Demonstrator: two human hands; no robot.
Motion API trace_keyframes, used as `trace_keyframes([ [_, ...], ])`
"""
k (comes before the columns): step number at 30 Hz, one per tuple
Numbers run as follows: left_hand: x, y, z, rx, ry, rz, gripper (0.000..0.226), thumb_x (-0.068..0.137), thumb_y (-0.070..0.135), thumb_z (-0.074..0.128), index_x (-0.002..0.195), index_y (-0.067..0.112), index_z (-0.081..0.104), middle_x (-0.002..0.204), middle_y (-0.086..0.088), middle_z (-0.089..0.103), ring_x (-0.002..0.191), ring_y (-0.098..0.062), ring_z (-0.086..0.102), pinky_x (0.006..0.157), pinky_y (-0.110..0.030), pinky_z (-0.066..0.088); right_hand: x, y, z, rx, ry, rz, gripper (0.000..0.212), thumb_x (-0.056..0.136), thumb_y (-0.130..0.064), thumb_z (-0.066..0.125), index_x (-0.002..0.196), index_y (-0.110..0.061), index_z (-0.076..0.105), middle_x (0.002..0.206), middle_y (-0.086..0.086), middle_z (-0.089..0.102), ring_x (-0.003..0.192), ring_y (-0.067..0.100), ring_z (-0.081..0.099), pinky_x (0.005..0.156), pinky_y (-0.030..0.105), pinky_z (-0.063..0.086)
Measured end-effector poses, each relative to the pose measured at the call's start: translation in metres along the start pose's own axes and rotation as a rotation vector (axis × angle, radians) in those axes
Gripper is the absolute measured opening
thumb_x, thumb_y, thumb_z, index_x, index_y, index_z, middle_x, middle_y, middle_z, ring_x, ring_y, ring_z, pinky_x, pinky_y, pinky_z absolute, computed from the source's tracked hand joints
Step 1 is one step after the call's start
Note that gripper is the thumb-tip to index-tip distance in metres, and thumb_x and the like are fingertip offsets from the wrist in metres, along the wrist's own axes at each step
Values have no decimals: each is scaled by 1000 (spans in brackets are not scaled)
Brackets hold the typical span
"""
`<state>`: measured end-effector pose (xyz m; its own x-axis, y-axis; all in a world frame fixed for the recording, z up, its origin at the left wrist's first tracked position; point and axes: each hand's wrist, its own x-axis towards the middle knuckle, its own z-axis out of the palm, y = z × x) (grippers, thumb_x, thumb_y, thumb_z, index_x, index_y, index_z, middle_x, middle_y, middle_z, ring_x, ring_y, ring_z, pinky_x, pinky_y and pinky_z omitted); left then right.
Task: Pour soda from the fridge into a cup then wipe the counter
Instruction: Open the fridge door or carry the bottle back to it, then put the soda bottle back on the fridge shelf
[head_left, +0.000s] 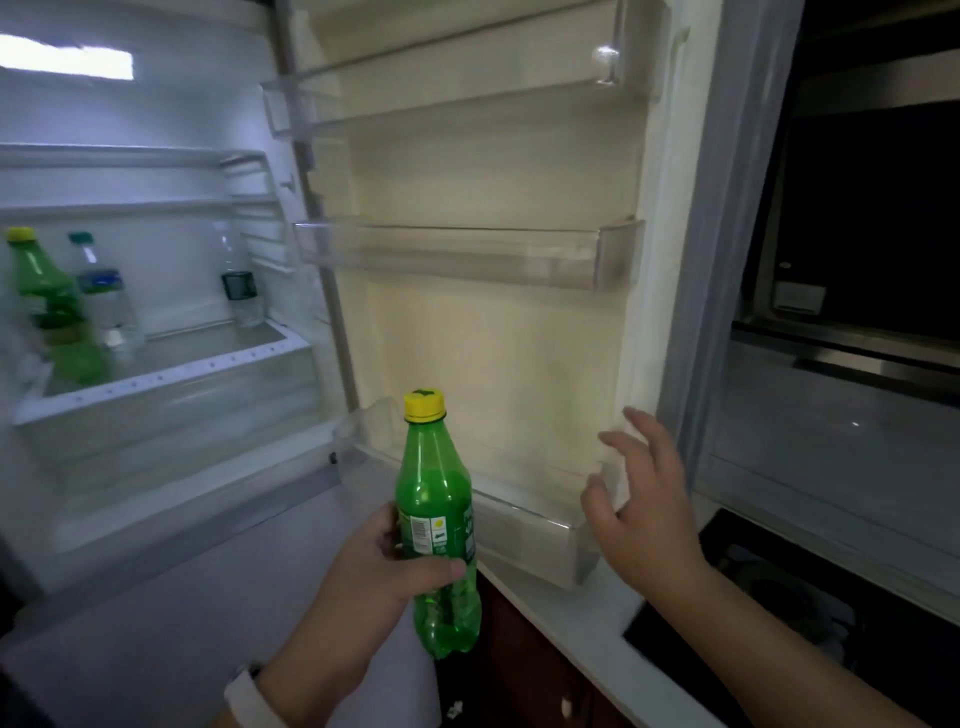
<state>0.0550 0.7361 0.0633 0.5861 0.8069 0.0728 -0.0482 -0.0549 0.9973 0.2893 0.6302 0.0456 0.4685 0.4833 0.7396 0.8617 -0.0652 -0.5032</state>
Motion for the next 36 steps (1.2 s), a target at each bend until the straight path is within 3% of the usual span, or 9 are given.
trace_keyframes([
  [3, -2, 9, -11, -7, 43, 1, 55, 48, 3, 78, 102, 9, 68, 95, -12, 77, 88, -26, 73, 79, -37, 58, 5, -37, 13, 203, -314, -79, 27, 86, -32, 51, 110, -26, 60, 120, -15, 51, 114, -4, 49, 97, 10, 34],
  [8, -3, 27, -39, 22, 133, 23, 49, 45, 7, 82, 94, 7, 74, 93, -13, 77, 86, -27, 73, 78, -36, 58, 13, -74, 58, 347, -874, -2, 25, 77, -53, 51, 102, -51, 52, 108, -16, 59, 100, -2, 57, 91, 29, 50],
  [11, -3, 38, -61, 36, 240, 44, 57, 39, 8, 84, 95, 11, 72, 92, -11, 77, 86, -26, 74, 80, -39, 57, 19, -103, 83, 452, -1102, 54, 40, 71, -60, 64, 104, -38, 61, 99, -13, 68, 89, -1, 65, 83, 30, 56],
  [14, 0, 45, -81, 51, 346, 56, 66, 35, 8, 85, 99, 9, 71, 93, -14, 77, 85, -27, 74, 74, -37, 57, 24, -135, 105, 634, -1288, 83, 26, 86, -30, 69, 112, -29, 63, 103, -13, 69, 90, -4, 65, 86, 27, 55],
  [17, 1, 50, -99, 69, 456, 54, 72, 29, 13, 86, 99, 9, 71, 94, -16, 76, 85, -29, 73, 75, -40, 58, 24, -154, 125, 830, -1372, 231, 28, 90, -4, 65, 106, -26, 62, 91, -16, 73, 80, -2, 69, 70, 17, 53],
  [22, 5, 68, -122, 157, 629, 64, 73, 32, 22, 88, 102, 13, 71, 96, -10, 77, 92, -33, 72, 84, -46, 58, 36, -186, 163, 910, -1477, 333, 28, 82, -21, 74, 109, -27, 68, 100, 1, 75, 87, 17, 68, 72, 30, 54],
  [28, 15, 91, -137, 139, 710, 65, 36, 71, -7, 77, 102, 10, 70, 93, -9, 77, 81, -22, 75, 60, -25, 57, 74, -210, 187, 898, -1566, 277, 27, 82, -23, 76, 105, -23, 62, 91, 0, 72, 80, 16, 65, 63, 29, 52],
  [32, 29, 102, -146, 146, 733, 66, 34, 73, -6, 76, 103, 10, 70, 93, -8, 77, 78, -19, 75, 58, -23, 56, 93, -217, 204, 881, -1590, 230, 33, 83, -19, 74, 114, -18, 61, 93, 4, 71, 74, 16, 65, 59, 25, 52],
  [36, 51, 111, -165, 152, 732, 86, 32, 73, -8, 75, 100, 8, 70, 89, -9, 77, 70, -16, 74, 55, -21, 55, 112, -225, 232, 883, -1574, 218, 27, 84, -17, 71, 110, -19, 62, 101, 9, 71, 81, 20, 65, 70, 32, 55],
])
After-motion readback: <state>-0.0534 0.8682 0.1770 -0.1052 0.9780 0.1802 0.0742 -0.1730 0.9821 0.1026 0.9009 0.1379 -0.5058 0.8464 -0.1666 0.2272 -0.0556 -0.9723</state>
